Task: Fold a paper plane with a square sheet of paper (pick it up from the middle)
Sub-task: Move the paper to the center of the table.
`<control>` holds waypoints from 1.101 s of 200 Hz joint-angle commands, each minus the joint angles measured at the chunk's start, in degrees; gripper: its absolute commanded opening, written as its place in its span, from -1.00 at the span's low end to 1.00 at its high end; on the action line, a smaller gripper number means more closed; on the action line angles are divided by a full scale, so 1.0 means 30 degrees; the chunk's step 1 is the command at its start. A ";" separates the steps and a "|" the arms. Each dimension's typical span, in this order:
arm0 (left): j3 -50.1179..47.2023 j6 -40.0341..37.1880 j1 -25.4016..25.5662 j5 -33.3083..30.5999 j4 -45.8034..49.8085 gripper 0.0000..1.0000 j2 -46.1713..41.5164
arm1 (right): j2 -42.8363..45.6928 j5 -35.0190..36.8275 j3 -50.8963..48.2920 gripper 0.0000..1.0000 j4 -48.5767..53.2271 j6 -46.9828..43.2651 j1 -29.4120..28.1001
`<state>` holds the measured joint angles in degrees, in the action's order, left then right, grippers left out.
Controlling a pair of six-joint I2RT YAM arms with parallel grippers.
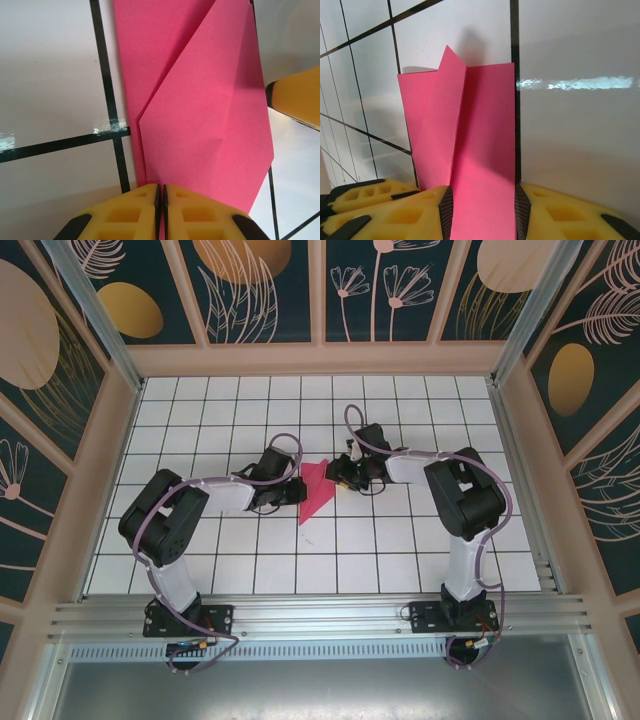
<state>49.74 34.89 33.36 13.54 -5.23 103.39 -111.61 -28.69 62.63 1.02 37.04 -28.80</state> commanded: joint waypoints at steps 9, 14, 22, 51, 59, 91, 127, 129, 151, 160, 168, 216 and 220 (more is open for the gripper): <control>-0.0685 -0.0030 0.0151 0.1276 0.0196 -0.71 0.0384 | -0.0648 -0.0775 0.0480 -0.20 -0.0801 0.0540 -0.0565; -0.0712 -0.0003 0.0154 0.1308 0.0165 -0.71 0.0318 | -0.0635 -0.0812 0.0495 -0.20 -0.0853 0.0593 -0.0595; -0.0785 0.0079 0.0146 0.1317 0.0087 -0.71 0.0233 | -0.0570 -0.0859 0.0469 -0.20 -0.0978 0.0646 -0.0625; -0.1032 0.0248 0.0161 0.1398 -0.0062 -0.71 0.0021 | -0.0261 -0.0950 0.0221 -0.20 -0.1524 0.0898 -0.0598; -0.1122 0.0320 0.0154 0.1376 -0.0150 -0.71 -0.0059 | -0.0137 -0.0886 0.0114 -0.20 -0.1634 0.0896 -0.0571; -0.1459 0.0555 0.0160 0.1375 -0.0348 -0.71 -0.0349 | 0.0340 -0.0333 -0.0102 -0.18 -0.1214 0.0575 -0.0341; -0.1775 0.0892 0.0182 0.1902 -0.0800 -0.70 -0.0390 | 0.0546 -0.1029 -0.0603 -0.16 -0.1999 0.0960 -0.0234; -0.1811 0.0904 0.0186 0.1939 -0.0832 -0.70 -0.0370 | 0.0552 -0.1076 -0.0589 -0.16 -0.2065 0.1000 -0.0220; -0.2204 0.1320 0.0187 0.2332 -0.1374 -0.71 -0.0409 | 0.1064 -0.1211 -0.0980 -0.16 -0.2510 0.1740 -0.0356; -0.2315 0.1447 0.0187 0.2300 -0.1477 -0.70 -0.0442 | 0.1427 -0.0943 -0.1178 -0.16 -0.2363 0.1761 -0.0442; -0.2366 0.1437 0.0179 0.2179 -0.1385 -0.71 -0.0492 | 0.1729 -0.0460 -0.1381 -0.15 -0.2053 0.1720 -0.0478; -0.2699 0.1587 0.0198 0.2334 -0.1415 -0.70 -0.0768 | 0.2610 0.0027 -0.2599 -0.13 -0.2082 0.2006 -0.0457; -0.2745 0.1631 0.0213 0.2363 -0.1483 -0.70 -0.0813 | 0.2673 0.0038 -0.2719 -0.13 -0.2209 0.2070 -0.0478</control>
<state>43.44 38.52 33.39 18.83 -12.91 101.41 -105.86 -28.95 56.73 -4.21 41.50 -29.80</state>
